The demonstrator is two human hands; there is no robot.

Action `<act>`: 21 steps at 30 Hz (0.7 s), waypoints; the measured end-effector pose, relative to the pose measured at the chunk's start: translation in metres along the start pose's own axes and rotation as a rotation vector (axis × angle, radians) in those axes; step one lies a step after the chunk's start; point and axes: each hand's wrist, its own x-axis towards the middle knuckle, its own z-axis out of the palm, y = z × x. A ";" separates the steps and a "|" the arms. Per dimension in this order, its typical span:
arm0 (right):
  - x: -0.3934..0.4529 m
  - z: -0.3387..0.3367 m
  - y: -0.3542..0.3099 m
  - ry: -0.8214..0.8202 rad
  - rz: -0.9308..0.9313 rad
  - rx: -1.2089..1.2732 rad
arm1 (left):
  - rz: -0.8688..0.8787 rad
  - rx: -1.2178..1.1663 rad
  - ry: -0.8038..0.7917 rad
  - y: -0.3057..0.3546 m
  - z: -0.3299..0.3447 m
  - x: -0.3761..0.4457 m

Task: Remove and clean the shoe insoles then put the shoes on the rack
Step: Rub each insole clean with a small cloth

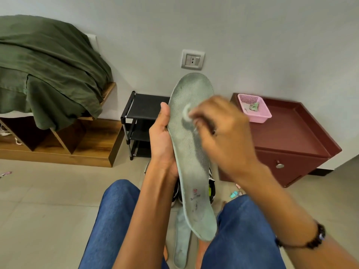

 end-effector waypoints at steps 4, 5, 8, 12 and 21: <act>-0.018 0.013 0.003 -0.051 -0.078 -0.176 | -0.023 -0.017 -0.006 -0.002 -0.001 -0.002; -0.014 0.012 0.010 -0.032 -0.067 -0.222 | -0.019 -0.012 -0.001 -0.003 -0.002 -0.001; -0.001 0.010 0.026 -0.005 -0.015 -0.310 | -0.019 0.019 0.007 -0.007 -0.001 -0.001; 0.016 -0.002 0.043 0.072 0.262 -0.109 | -0.043 0.083 -0.018 -0.005 -0.005 0.000; 0.011 0.018 0.006 -0.035 0.016 -0.096 | -0.057 0.013 -0.022 -0.014 -0.017 0.005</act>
